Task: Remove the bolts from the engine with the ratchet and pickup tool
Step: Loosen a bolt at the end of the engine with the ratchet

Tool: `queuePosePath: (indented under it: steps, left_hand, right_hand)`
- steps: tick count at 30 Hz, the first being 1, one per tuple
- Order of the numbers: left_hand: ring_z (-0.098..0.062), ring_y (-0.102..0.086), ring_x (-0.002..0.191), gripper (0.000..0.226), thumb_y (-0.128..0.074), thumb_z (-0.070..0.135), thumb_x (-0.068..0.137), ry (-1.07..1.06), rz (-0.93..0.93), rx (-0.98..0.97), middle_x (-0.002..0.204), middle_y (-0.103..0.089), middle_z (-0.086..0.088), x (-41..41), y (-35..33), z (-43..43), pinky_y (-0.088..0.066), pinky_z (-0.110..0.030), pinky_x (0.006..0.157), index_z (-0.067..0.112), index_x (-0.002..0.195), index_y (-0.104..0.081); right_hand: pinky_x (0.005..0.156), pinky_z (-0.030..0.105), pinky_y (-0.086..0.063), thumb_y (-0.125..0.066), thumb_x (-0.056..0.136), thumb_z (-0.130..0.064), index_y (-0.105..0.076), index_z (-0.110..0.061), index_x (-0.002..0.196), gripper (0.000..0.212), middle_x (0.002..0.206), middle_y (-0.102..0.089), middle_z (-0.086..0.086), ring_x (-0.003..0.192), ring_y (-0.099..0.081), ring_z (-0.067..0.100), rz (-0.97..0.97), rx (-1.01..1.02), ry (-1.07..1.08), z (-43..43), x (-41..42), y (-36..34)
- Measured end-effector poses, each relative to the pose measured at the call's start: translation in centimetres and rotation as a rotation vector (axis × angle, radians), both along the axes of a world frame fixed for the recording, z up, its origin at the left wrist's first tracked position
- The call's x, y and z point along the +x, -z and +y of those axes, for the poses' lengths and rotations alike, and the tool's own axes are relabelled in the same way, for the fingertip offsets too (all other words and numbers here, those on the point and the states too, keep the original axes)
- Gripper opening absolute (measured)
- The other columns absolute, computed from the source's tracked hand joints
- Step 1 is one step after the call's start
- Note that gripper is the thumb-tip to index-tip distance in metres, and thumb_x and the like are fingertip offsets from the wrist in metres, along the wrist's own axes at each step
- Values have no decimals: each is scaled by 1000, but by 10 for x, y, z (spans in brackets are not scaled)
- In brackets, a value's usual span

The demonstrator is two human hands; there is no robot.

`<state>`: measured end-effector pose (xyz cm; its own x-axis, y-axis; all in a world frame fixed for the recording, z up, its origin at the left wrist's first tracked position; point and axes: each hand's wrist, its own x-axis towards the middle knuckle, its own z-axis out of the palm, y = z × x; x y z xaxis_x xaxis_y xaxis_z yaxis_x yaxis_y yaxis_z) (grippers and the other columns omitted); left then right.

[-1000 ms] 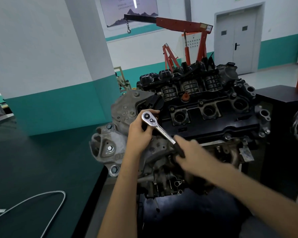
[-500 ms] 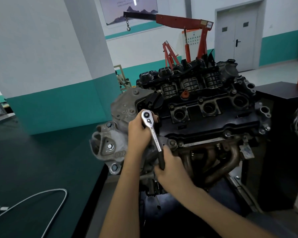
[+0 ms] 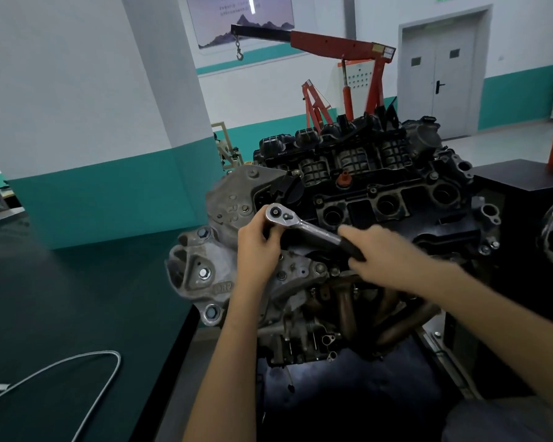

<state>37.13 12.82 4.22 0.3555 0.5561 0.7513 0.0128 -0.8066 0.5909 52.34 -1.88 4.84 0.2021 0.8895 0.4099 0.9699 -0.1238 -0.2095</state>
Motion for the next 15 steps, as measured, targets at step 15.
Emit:
queuePosePath:
  steps: [15]
  left_hand:
    - [-4,-64,95,27,-53,-3,90,156,73,19,99,-71,12,-6,-5,2,-49,-17,80,18,100,-68]
  right_hand:
    - [62,31,-47,-59,83,-19,-43,-24,111,33,70,-42,-6,74,-61,27,185,20,3,4,-30,30]
